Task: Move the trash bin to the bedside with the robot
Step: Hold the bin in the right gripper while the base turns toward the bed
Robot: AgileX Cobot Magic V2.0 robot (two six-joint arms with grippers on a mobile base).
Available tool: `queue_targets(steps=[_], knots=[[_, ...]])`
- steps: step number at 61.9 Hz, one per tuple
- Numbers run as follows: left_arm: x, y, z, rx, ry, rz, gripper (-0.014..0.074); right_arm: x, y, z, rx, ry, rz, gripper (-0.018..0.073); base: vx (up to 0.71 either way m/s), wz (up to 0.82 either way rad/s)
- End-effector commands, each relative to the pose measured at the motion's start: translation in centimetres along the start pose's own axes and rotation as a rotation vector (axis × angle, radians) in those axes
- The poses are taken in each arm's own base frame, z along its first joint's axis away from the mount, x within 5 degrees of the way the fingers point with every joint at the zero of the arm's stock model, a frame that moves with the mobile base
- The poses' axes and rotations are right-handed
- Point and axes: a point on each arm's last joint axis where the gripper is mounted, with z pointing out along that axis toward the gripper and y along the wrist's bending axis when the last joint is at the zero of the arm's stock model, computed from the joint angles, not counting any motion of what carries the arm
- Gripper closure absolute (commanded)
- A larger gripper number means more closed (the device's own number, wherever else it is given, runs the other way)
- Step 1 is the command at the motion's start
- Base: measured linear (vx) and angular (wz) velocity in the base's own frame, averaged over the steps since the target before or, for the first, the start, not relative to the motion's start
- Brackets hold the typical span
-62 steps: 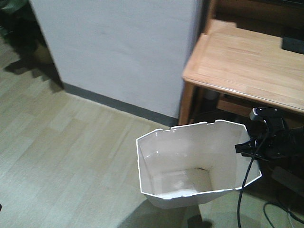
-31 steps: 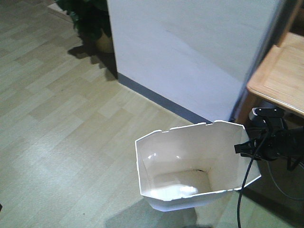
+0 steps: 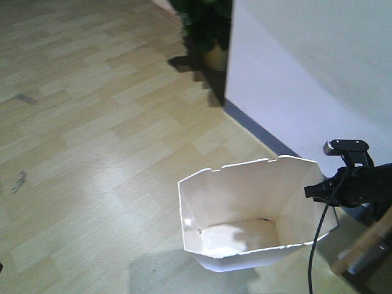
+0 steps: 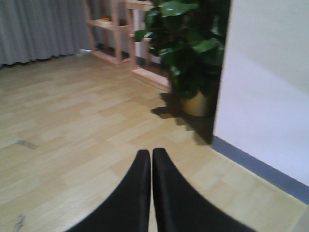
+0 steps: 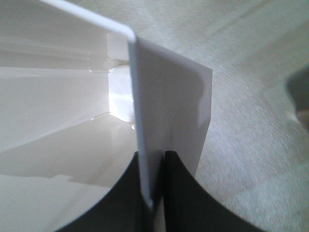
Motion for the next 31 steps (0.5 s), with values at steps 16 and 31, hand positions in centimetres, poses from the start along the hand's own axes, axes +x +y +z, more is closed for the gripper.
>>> queue_targets(steps=[16,31], knots=[[0.25,-0.01,0.16,0.009,-0.053,-0.012,0.0602,-1.75,1.57,-1.78,-0.137,-0.101,0.052,0.0566,0.15,0.75],[0.25,-0.01,0.16,0.009,-0.053,-0.012,0.0602,-1.75,1.57,-1.78,-0.137,-0.101,0.052,0.0566,0.18,0.70]])
